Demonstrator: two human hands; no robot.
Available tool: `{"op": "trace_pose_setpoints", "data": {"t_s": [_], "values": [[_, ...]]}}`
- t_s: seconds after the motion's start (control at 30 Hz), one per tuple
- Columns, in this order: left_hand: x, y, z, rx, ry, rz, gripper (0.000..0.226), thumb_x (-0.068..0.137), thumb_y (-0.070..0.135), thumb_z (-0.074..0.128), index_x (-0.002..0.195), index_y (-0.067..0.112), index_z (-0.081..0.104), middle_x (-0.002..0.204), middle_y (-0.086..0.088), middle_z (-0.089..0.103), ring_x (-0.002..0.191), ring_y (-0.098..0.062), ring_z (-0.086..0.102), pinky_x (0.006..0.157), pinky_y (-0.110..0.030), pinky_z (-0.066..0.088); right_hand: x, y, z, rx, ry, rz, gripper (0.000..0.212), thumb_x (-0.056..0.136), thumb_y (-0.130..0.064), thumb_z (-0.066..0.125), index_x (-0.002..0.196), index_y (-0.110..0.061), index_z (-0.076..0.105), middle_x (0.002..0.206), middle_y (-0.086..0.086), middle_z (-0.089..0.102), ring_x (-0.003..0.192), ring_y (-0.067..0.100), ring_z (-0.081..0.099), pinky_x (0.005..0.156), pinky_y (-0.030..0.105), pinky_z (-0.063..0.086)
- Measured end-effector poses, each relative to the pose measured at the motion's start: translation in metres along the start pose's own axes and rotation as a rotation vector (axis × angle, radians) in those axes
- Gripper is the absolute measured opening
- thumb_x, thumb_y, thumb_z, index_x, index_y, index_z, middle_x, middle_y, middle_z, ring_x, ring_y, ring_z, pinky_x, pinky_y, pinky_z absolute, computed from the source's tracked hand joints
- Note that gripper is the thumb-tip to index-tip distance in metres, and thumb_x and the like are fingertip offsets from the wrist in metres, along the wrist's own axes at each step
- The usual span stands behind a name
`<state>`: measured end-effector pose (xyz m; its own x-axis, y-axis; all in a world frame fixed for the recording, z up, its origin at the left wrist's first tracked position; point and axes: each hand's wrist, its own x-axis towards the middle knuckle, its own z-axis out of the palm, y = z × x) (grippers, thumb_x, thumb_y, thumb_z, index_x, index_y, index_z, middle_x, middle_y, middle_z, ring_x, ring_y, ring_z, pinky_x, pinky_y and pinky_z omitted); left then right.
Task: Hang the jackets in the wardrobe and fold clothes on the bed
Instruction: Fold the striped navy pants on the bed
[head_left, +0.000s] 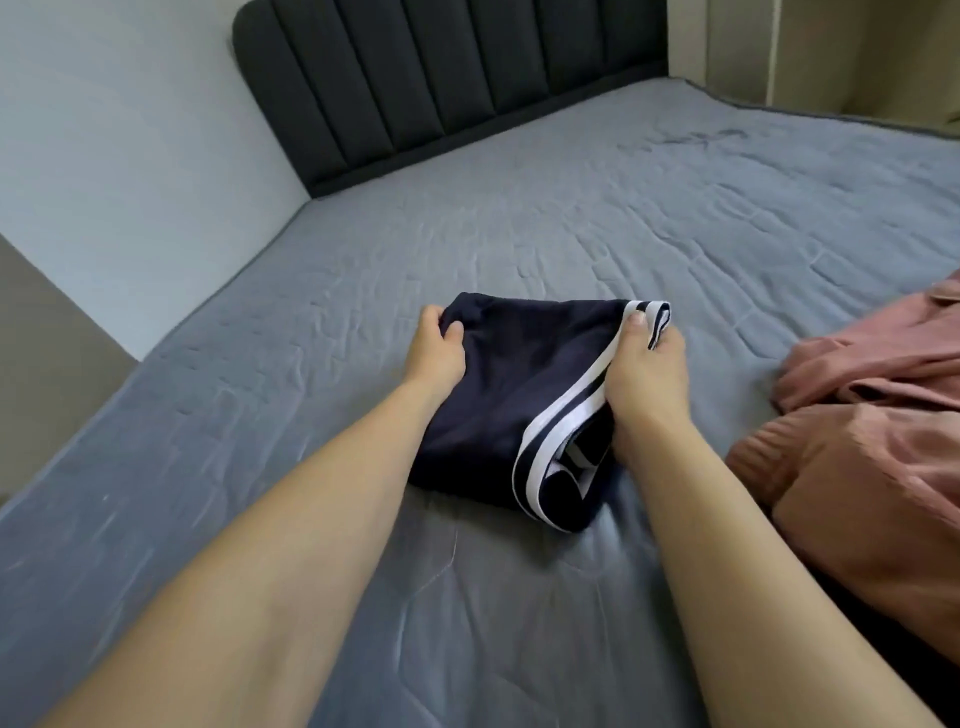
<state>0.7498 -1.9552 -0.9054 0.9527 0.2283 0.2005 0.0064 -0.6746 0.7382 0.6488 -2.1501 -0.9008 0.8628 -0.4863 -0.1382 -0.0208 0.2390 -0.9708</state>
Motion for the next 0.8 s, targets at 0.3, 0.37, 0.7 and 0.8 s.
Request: {"op": "trace_pose_setpoints", "data": {"t_s": [0.3, 0.37, 0.7, 0.8], "values": [[-0.079, 0.031, -0.027, 0.198, 0.233, 0.209, 0.019, 0.083, 0.022, 0.054, 0.097, 0.017, 0.041, 0.101, 0.000, 0.047, 0.096, -0.027, 0.049, 0.086, -0.040, 0.040, 0.007, -0.007, -0.009, -0.095, -0.297, 0.262, 0.085, 0.076, -0.044, 0.060, 0.145, -0.032, 0.012, 0.096, 0.002, 0.058, 0.093, 0.028, 0.062, 0.084, 0.047, 0.054], [-0.142, 0.037, -0.046, 0.120, 0.255, 0.445, 0.016, 0.080, 0.026, 0.053, 0.089, 0.014, 0.048, 0.088, 0.000, 0.050, 0.083, -0.026, 0.049, 0.078, -0.042, 0.042, 0.008, -0.016, -0.014, -0.135, -0.346, 0.293, 0.078, 0.075, -0.042, 0.061, 0.141, -0.022, 0.025, 0.096, 0.004, 0.058, 0.080, 0.025, 0.062, 0.068, 0.039, 0.054], [-0.218, 0.101, -0.026, 1.038, -0.311, 1.188, 0.034, 0.090, 0.007, 0.028, 0.103, 0.007, 0.059, 0.096, -0.012, 0.061, 0.083, -0.029, 0.058, 0.068, -0.036, 0.039, -0.005, -0.030, -0.029, -0.025, -0.493, 0.145, 0.009, 0.091, -0.015, 0.051, 0.082, -0.019, 0.050, 0.071, 0.005, 0.054, 0.059, 0.018, 0.051, 0.052, 0.026, 0.041], [-0.207, 0.107, -0.009, 1.462, -0.271, 0.902, 0.041, 0.097, 0.014, 0.030, 0.137, 0.006, 0.034, 0.122, -0.010, 0.049, 0.108, -0.029, 0.046, 0.076, -0.035, 0.028, -0.006, -0.024, -0.028, -0.012, -0.442, 0.095, 0.007, 0.092, -0.015, 0.050, 0.096, -0.015, 0.055, 0.086, 0.011, 0.059, 0.075, 0.023, 0.055, 0.059, 0.032, 0.044]]}}
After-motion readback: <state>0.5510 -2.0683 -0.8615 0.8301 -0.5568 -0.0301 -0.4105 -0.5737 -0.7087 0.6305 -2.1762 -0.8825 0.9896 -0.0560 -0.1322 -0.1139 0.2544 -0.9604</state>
